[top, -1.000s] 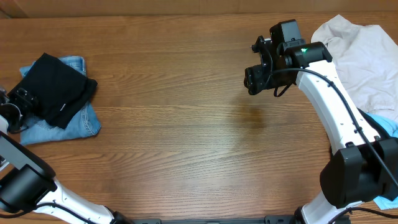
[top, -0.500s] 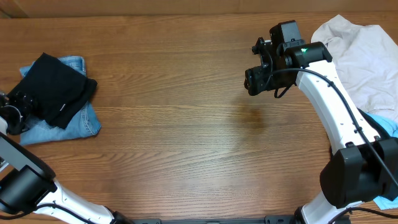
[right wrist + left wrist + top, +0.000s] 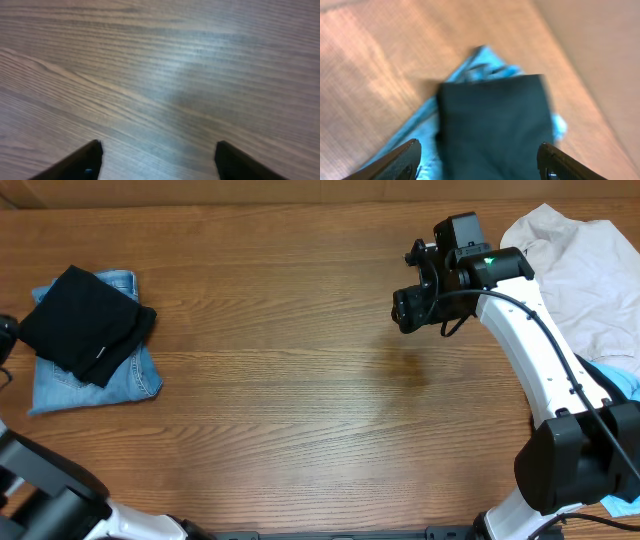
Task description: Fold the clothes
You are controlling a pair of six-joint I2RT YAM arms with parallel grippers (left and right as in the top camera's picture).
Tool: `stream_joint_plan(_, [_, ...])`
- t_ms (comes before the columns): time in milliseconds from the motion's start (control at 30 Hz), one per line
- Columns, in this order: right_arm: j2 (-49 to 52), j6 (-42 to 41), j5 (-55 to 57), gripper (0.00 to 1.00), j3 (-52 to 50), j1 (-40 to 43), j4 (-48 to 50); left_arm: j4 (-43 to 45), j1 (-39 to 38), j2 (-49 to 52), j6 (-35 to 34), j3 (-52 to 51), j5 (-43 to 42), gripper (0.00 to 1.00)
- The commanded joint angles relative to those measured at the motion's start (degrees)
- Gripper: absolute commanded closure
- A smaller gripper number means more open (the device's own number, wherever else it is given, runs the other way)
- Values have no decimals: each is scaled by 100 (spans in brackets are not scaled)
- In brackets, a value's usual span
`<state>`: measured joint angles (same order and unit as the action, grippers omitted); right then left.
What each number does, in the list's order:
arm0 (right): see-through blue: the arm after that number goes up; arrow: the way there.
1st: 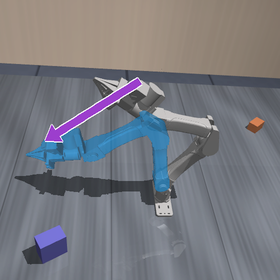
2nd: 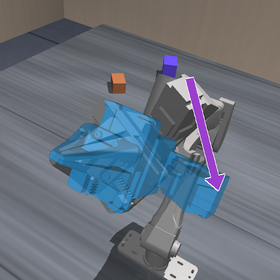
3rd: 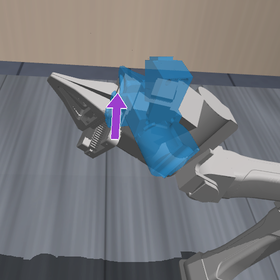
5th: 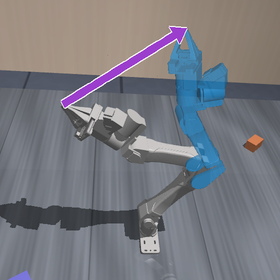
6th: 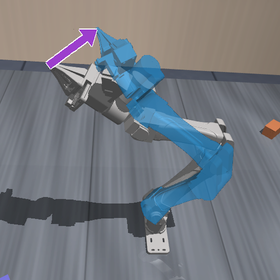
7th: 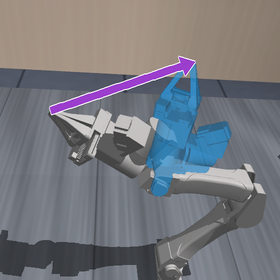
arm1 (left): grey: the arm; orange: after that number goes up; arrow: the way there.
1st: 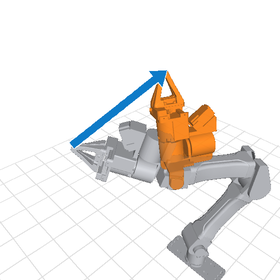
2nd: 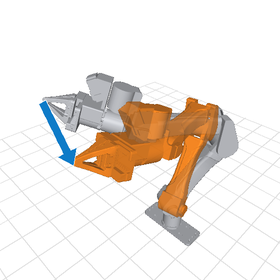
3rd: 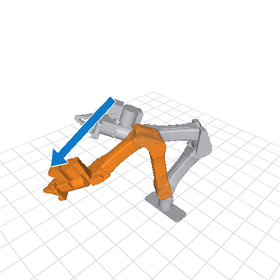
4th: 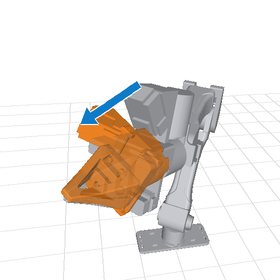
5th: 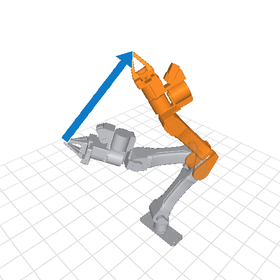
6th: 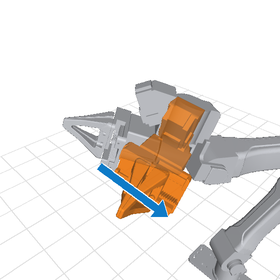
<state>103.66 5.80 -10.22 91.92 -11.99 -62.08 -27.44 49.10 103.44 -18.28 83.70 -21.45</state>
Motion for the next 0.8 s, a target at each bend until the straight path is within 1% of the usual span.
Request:
stream_joint_plan(0, [-4, -157, -111, 14, 2, 13, 170, -37, -479, -743, 424, -17, -356, 22])
stream_joint_plan(33, [-4, -157, -164, 10, 2, 13, 208, -74, -632, -861, 516, -17, -350, 21])
stream_joint_plan(67, [-4, -157, -203, 3, 2, 13, 245, -129, -824, -988, 634, -17, -341, 21])
stream_joint_plan(100, [-4, -157, -223, 0, 2, 13, 284, -186, -1001, -1084, 745, -17, -337, 21])
stream_joint_plan(200, [-4, -157, -365, 0, 2, 13, 398, -426, -1751, -1346, 1121, -17, -28, 20])
stream_joint_plan(367, [-4, -157, -382, 0, 2, 13, 758, -866, -3180, -1473, 1580, -17, 621, 11])
stream_joint_plan(400, [-4, -157, -382, 0, 2, 13, 861, -931, -3475, -1469, 1578, -17, 758, 9])
stream_joint_plan(433, [-4, -157, -380, 0, 2, 13, 1060, -1047, -3985, -1469, 1578, -17, 1043, 2])
stream_joint_plan(467, [-4, -157, -382, 0, 2, 13, 1204, -1093, -4223, -1469, 1578, -17, 1200, 0])
stream_joint_plan(567, [-4, -140, -378, 0, 4, 15, 1438, -1187, -4795, -1469, 1574, -17, 1561, 0])
stream_joint_plan(633, [-4, -133, -378, 0, 2, 17, 1488, -1331, -5005, -1469, 1565, -17, 1576, 0])
stream_joint_plan(767, [-20, -195, -376, 0, 4, 66, 1226, -2057, -5139, -1469, 935, -17, 1558, 0])
